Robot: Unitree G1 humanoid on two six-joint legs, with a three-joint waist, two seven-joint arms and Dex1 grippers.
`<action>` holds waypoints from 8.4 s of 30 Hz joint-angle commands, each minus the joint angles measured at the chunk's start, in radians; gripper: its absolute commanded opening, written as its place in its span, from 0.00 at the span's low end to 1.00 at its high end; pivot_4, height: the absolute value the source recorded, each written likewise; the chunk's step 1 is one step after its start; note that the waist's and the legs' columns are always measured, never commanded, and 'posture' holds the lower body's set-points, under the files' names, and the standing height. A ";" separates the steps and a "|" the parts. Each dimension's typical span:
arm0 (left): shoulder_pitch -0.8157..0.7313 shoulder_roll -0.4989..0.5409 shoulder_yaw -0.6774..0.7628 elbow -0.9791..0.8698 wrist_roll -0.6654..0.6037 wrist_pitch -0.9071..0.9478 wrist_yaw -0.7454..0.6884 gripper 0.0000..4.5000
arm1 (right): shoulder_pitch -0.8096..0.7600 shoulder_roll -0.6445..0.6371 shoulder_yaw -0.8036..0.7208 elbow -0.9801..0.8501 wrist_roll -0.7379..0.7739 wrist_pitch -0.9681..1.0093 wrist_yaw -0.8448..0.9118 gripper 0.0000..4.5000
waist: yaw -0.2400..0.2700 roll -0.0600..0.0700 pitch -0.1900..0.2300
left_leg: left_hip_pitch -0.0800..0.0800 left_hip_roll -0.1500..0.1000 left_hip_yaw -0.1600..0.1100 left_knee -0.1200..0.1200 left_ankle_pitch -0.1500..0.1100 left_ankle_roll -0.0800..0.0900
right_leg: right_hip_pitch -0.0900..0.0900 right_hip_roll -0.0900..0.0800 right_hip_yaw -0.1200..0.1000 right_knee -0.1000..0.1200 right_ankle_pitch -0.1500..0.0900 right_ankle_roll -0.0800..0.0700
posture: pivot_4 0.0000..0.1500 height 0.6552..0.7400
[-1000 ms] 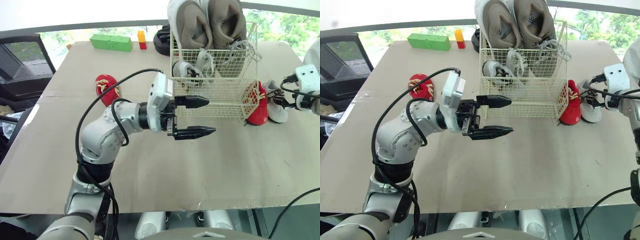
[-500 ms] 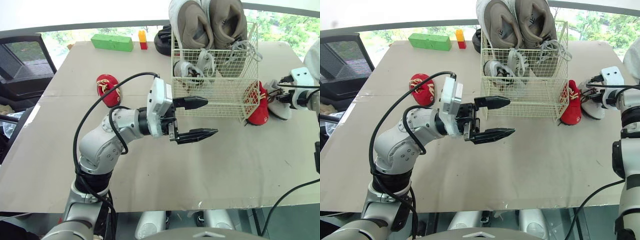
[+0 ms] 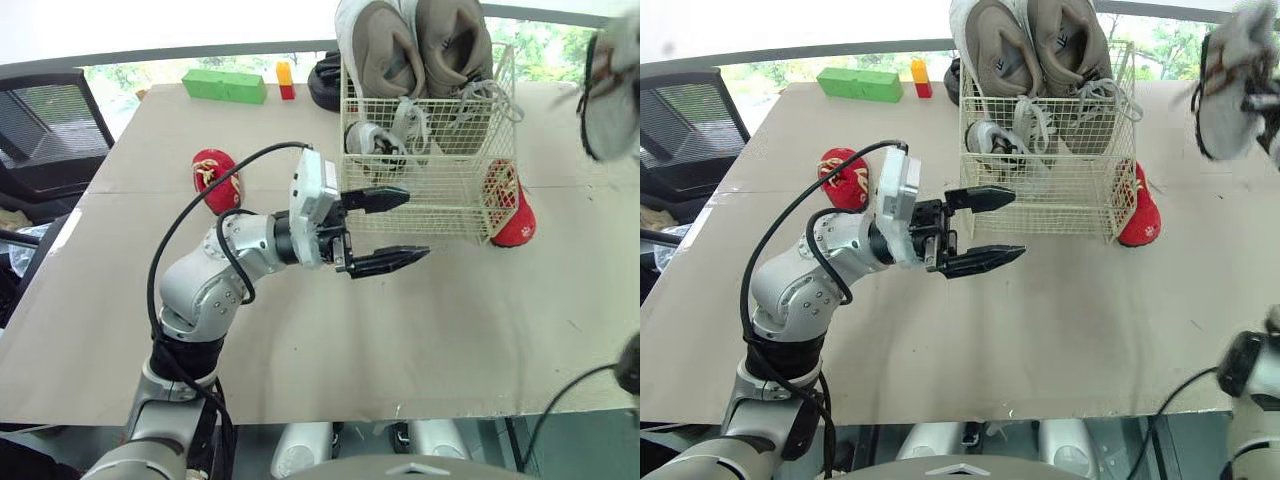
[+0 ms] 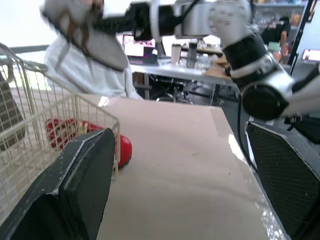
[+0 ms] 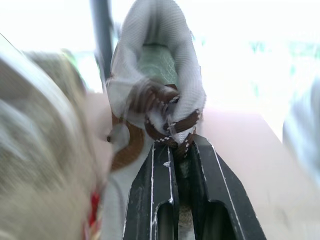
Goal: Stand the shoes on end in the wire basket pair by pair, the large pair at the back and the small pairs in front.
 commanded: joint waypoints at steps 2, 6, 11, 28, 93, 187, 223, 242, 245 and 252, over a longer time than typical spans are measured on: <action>0.018 -0.009 0.052 -0.010 0.043 -0.068 0.078 1.00 | 0.039 0.279 0.077 -0.182 0.022 -0.282 -0.116 0.02 | -0.006 -0.001 -0.001 | 0.001 0.000 0.000 0.000 0.000 0.000 | 0.000 0.000 0.000 0.001 0.000 0.000 | 1.00 1.00; 0.064 -0.026 0.076 -0.033 0.061 -0.107 0.138 1.00 | 0.137 0.460 0.197 -0.108 -0.095 -0.619 -0.157 0.02 | 0.002 0.000 -0.001 | -0.001 -0.001 0.000 0.000 0.003 -0.005 | -0.002 -0.001 -0.001 0.000 0.000 0.000 | 1.00 1.00; 0.180 0.001 0.145 -0.067 0.005 -0.120 0.119 1.00 | 0.181 0.528 0.330 0.181 -0.275 -1.057 -0.168 0.02 | -0.006 0.000 -0.001 | -0.001 -0.003 0.001 0.000 0.003 -0.005 | -0.002 -0.002 0.001 -0.001 0.000 0.000 | 1.00 1.00; 0.316 0.057 0.201 -0.058 0.008 -0.217 0.088 1.00 | 0.213 0.603 0.411 0.757 -0.308 -1.519 -0.191 0.25 | -0.013 -0.002 -0.002 | 0.024 0.000 0.006 -0.014 0.003 -0.005 | 0.015 0.001 0.007 -0.003 0.000 -0.002 | 1.00 1.00; 0.395 0.173 0.200 -0.192 -0.126 -0.105 0.059 1.00 | 0.141 -0.214 0.357 -0.297 0.237 0.157 0.147 0.99 | 0.022 -0.005 0.002 | 0.008 -0.001 -0.005 -0.016 0.000 -0.002 | 0.011 -0.005 -0.006 -0.020 0.000 -0.003 | 1.00 1.00; 0.005 0.238 0.070 0.469 0.483 -1.456 -0.094 0.15 | -0.501 -0.230 1.070 0.295 -0.093 -0.161 1.150 0.02 | -0.001 -0.003 0.002 | -0.005 -0.002 -0.005 -0.014 0.002 -0.005 | -0.003 -0.006 -0.009 -0.017 0.002 -0.003 | 1.00 1.00; -0.049 0.118 0.157 0.243 -0.500 0.014 0.300 0.08 | 0.009 0.292 0.267 -0.388 0.321 0.311 0.226 0.41 | 0.003 -0.003 0.000 | -0.001 -0.003 -0.006 -0.010 0.006 -0.010 | -0.004 -0.004 -0.011 -0.003 0.002 -0.003 | 1.00 1.00; -0.629 0.093 -0.136 1.142 0.415 -0.796 -0.551 0.08 | 0.917 -0.038 -0.042 -0.703 0.516 -0.281 0.152 0.96 | -0.005 -0.004 0.001 | 0.000 -0.001 -0.001 -0.010 0.003 -0.004 | -0.002 0.005 -0.005 -0.005 0.001 -0.002 | 1.00 1.00; -0.634 0.056 -0.146 1.222 0.471 -0.858 -0.573 0.08 | 0.943 -0.063 -0.006 -0.703 0.504 -0.342 0.089 0.96 | -0.003 -0.005 0.001 | -0.001 0.000 -0.001 -0.009 0.003 -0.004 | -0.002 0.005 -0.005 -0.004 0.001 -0.002 | 1.00 1.00; -0.657 0.055 -0.104 1.312 0.517 -0.946 -0.636 0.62 | 1.042 -0.149 -0.037 -0.703 0.557 -0.406 0.090 0.97 | -0.003 -0.006 0.001 | -0.001 0.000 -0.002 -0.006 0.002 -0.003 | -0.001 0.005 -0.005 -0.004 0.001 -0.002 | 1.00 1.00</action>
